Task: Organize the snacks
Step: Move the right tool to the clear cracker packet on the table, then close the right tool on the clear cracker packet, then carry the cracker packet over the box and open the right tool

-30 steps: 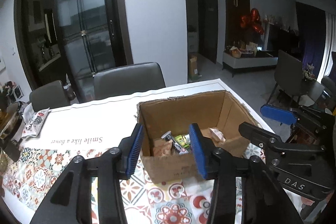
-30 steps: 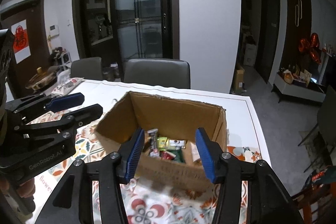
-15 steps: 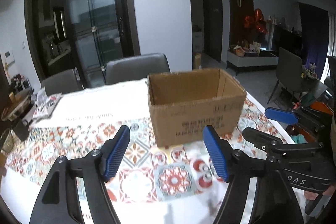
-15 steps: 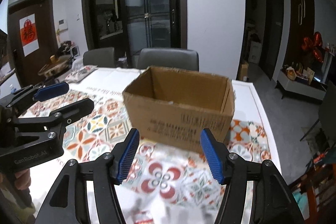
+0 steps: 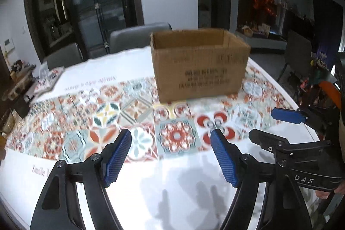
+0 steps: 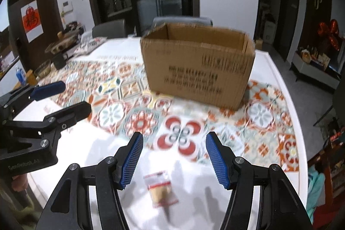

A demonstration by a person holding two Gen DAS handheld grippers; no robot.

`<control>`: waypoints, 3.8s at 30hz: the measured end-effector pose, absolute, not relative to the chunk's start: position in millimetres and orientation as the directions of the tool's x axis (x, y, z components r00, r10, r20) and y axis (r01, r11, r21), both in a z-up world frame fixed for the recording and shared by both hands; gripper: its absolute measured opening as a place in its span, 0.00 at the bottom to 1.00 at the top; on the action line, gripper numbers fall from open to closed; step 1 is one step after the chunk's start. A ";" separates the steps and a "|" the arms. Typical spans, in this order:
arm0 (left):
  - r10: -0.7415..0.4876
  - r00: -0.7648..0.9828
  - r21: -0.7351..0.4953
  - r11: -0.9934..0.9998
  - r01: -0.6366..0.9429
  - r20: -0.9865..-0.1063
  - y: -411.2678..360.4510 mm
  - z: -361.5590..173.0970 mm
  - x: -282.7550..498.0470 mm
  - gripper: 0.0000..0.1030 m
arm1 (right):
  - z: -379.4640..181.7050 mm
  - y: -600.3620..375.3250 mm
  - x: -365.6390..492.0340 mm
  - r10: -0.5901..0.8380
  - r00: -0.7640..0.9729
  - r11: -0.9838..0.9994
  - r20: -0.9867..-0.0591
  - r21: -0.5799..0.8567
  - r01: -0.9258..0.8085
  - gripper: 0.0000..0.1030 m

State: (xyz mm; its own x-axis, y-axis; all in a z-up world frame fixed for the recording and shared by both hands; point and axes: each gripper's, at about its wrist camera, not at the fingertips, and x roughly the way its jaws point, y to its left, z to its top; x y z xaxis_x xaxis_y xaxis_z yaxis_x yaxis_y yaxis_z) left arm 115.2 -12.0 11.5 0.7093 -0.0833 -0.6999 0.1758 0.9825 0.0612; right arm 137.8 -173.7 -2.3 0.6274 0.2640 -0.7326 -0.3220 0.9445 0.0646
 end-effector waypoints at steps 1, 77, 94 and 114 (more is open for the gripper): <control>-0.086 0.696 0.049 0.984 0.172 -0.713 -11.1 5.7 113.2 0.73 | -6.7 -172.8 136.3 0.265 0.616 0.943 -0.742 0.068 -0.325 0.60; -0.075 0.726 0.075 0.982 0.172 -0.684 -13.8 39.2 185.8 0.73 | 30.7 -166.5 186.2 0.241 0.672 0.957 -0.700 0.056 -0.285 0.35; -0.093 0.729 0.082 0.976 0.201 -0.678 -16.1 75.9 272.3 0.77 | 83.7 -169.5 265.4 0.158 0.737 0.970 -0.657 -0.035 -0.239 0.35; -0.024 0.705 0.123 0.980 0.158 -0.709 -14.4 67.8 327.9 0.77 | 64.3 -171.9 349.6 0.050 0.680 0.976 -0.731 -0.108 -0.188 0.36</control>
State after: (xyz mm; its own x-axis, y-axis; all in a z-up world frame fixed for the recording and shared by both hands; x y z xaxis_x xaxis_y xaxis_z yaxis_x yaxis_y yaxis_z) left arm 327.9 -14.4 67.8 0.7047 -0.0243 -0.7091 0.1576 0.9798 0.1230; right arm 349.6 -171.9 64.3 0.6801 0.0501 -0.7314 -0.1884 0.9761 -0.1083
